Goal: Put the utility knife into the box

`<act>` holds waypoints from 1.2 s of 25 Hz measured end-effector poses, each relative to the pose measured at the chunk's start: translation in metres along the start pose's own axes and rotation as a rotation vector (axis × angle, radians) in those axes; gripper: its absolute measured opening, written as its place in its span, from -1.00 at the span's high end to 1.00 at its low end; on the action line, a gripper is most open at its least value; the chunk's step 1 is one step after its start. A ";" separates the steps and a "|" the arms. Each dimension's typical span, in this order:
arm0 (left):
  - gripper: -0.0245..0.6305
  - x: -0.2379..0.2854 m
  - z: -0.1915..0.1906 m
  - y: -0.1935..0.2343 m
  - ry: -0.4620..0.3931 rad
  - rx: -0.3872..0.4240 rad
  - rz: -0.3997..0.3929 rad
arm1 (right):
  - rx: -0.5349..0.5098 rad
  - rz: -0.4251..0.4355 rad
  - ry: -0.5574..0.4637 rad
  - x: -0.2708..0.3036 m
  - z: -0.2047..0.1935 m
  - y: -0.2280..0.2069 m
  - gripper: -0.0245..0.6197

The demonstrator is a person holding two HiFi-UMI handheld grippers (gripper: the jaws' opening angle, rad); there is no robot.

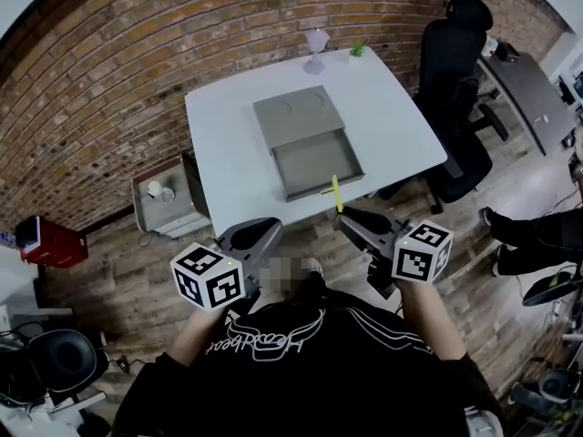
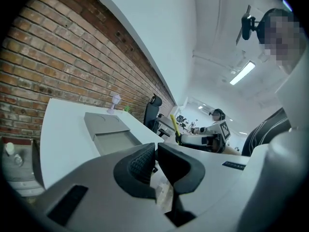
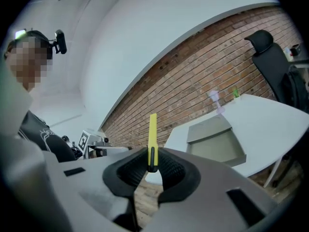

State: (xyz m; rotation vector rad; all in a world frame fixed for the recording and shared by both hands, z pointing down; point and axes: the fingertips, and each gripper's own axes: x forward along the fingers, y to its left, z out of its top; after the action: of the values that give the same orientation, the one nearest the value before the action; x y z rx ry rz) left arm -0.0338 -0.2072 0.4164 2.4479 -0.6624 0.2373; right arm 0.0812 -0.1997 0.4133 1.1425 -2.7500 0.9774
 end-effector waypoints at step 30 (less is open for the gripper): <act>0.80 0.082 0.057 0.114 -0.064 -0.122 0.180 | -0.238 -0.054 0.567 0.121 -0.020 -0.203 0.71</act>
State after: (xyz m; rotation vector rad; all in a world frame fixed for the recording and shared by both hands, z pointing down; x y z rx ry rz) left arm -0.0206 -0.3540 0.4523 2.2892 -0.8999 0.1838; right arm 0.1183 -0.3750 0.5678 0.7517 -2.2887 0.7857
